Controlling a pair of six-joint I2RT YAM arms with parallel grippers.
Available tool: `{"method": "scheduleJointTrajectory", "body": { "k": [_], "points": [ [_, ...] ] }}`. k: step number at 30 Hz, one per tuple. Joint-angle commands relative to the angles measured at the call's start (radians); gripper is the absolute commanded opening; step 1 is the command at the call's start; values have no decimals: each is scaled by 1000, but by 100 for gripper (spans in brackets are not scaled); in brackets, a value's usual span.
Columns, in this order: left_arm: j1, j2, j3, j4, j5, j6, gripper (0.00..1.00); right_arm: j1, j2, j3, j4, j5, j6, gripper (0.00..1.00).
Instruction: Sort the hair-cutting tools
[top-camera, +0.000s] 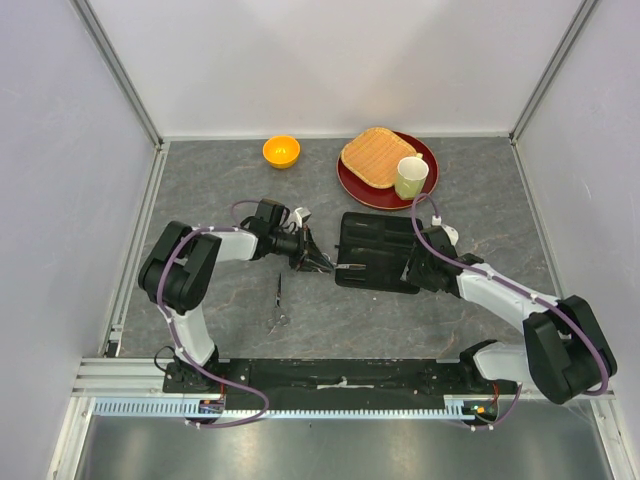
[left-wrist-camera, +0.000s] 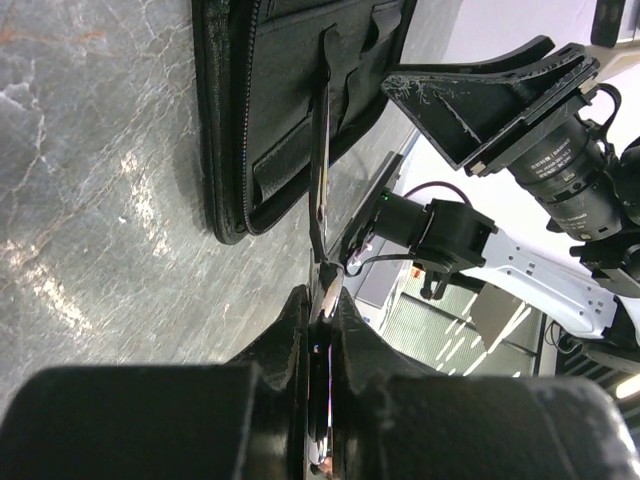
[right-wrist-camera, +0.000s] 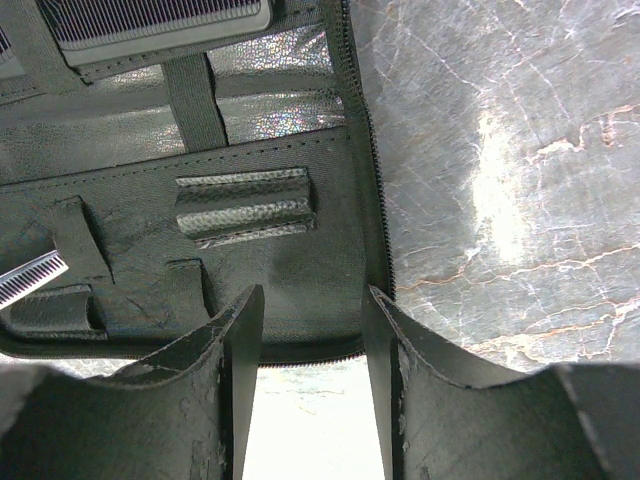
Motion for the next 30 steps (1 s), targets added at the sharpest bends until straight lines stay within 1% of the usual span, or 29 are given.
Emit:
{"method": "scheduleJointTrajectory", "body": {
  "k": [1,3,9,15,17,19,24,30],
  "points": [
    [3,-48,11,-92,-67,70,2,-12,16,-44,-4,8,-13,52],
    [5,-45,8,-92,-57,72,2,-9,12,-47,-2,6,-13,52],
    [-3,4,14,0,45,29,2,-9,4,-53,-2,4,-13,52],
    [-12,52,4,167,114,-80,2,-9,1,-55,-2,3,-13,52],
    [-15,62,11,177,118,-91,2,-11,-1,-57,-4,1,-12,52],
    [-20,72,14,220,135,-118,2,-9,1,-57,-2,0,-13,52],
    [-30,108,22,230,135,-124,2,-9,1,-53,-4,0,-13,52],
    [-52,145,24,312,152,-161,2,-9,4,-53,-2,-3,-16,53]
  ]
}}
